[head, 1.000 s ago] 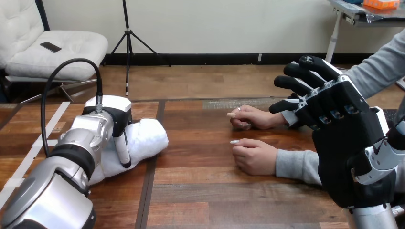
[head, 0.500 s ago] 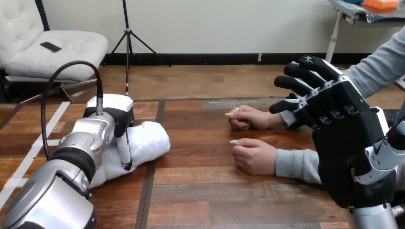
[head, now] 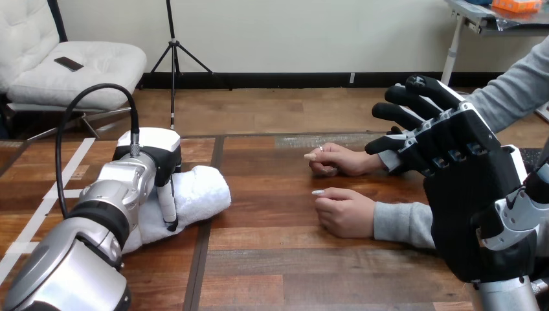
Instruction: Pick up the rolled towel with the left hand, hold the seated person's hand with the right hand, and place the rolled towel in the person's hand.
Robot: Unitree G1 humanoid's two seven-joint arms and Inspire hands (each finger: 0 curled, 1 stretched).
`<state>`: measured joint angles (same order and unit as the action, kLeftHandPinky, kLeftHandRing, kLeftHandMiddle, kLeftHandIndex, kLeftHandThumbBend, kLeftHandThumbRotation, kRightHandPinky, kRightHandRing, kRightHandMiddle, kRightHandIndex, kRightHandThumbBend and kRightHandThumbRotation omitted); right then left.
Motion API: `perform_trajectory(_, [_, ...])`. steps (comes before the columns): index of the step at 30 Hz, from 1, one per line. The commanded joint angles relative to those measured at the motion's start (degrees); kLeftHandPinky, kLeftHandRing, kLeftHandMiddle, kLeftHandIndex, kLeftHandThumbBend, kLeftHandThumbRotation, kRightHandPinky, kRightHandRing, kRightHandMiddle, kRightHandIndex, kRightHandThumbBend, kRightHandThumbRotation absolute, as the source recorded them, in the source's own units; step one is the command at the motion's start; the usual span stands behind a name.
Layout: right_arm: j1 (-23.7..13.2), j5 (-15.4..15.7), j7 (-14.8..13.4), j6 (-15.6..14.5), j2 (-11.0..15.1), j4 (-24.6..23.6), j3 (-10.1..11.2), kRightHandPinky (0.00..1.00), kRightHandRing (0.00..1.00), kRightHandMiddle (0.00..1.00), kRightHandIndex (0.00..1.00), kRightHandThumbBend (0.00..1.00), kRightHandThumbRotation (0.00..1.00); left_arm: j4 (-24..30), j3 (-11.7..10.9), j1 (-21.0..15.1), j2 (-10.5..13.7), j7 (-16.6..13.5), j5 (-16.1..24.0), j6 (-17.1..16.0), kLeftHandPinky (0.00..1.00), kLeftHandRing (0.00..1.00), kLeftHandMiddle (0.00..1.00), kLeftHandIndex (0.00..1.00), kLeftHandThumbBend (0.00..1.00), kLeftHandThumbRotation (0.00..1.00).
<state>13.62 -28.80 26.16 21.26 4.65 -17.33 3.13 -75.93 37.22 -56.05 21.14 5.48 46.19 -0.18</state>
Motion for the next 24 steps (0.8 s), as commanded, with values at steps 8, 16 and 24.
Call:
perform_trajectory(8, [-1.8,0.5,-0.5,0.6,0.0,-2.2,0.3,0.56,0.75,0.77,0.76,0.95,1.0,0.0,-0.6,-0.8,-0.4,-0.8,-1.1,0.5,0.35,0.44,0.51,0.46,0.73,0.0])
perform_trajectory(16, [-1.6,0.5,-0.8,0.4,-0.1,-2.4,0.2,0.56,0.75,0.77,0.76,0.95,1.0,0.0,-0.5,-0.9,-0.4,-0.1,-1.4,0.7,0.37,0.46,0.52,0.45,0.75,0.0])
perform_trajectory(24, [-1.6,0.6,-0.7,0.6,0.0,-2.3,0.2,0.56,0.75,0.77,0.76,0.95,1.0,-0.1,-0.6,-0.9,-0.7,0.9,-1.7,1.5,0.37,0.46,0.51,0.45,0.76,0.0])
